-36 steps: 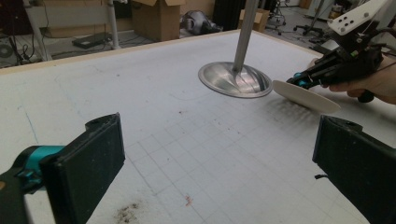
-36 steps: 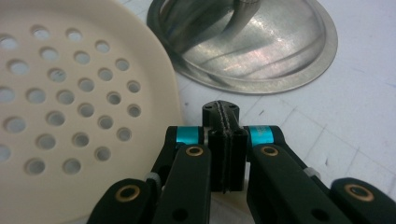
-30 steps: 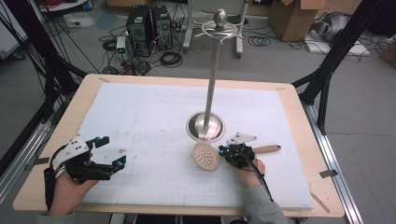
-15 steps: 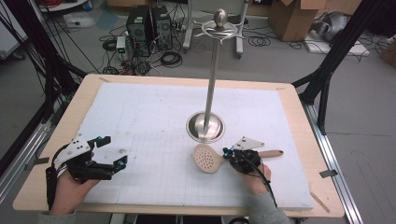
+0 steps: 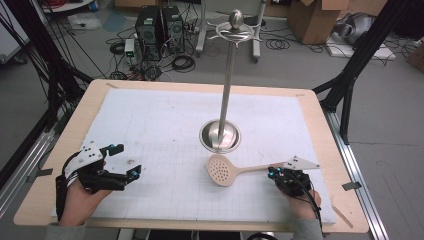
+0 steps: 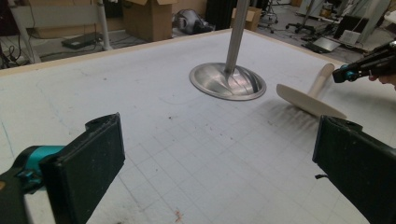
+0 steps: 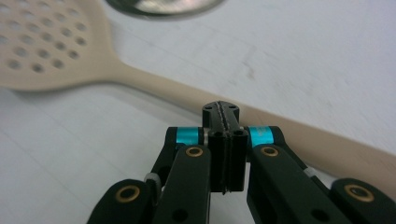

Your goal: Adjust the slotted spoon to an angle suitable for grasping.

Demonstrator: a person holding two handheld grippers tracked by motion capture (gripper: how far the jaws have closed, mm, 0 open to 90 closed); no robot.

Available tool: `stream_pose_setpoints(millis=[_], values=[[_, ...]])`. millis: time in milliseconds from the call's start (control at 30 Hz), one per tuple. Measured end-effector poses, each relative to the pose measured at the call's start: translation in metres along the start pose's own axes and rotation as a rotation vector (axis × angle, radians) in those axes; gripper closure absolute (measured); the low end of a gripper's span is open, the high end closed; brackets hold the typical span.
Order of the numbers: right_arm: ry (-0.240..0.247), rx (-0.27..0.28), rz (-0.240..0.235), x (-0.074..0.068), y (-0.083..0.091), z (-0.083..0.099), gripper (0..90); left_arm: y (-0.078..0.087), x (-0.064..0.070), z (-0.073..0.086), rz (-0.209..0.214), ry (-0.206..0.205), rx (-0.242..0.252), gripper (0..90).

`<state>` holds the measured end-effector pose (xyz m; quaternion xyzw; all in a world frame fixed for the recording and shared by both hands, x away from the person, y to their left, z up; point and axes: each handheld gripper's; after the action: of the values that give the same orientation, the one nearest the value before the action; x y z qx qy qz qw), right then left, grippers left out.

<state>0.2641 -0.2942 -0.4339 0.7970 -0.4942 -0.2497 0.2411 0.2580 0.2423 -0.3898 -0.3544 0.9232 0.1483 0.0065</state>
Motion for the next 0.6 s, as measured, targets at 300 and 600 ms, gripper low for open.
stream_pose_setpoints(millis=[300,600], values=[[-0.046,-0.011,0.074,0.022,-0.006,0.007,90.0,0.000,0.000,0.000,-0.003,0.005,0.001,2.7],[-0.046,-0.003,0.084,0.026,-0.028,-0.011,90.0,0.006,-0.002,0.003,-0.016,0.007,-0.001,2.7]])
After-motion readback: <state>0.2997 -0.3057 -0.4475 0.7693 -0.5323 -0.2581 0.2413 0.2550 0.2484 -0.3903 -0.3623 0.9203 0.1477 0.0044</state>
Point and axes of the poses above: each handheld gripper's, and its own axes: y roughly backward along the jaws, z roughly out of its underside, x roughly to its right, and after that the axes turned 13 degrees about -y, right-handed
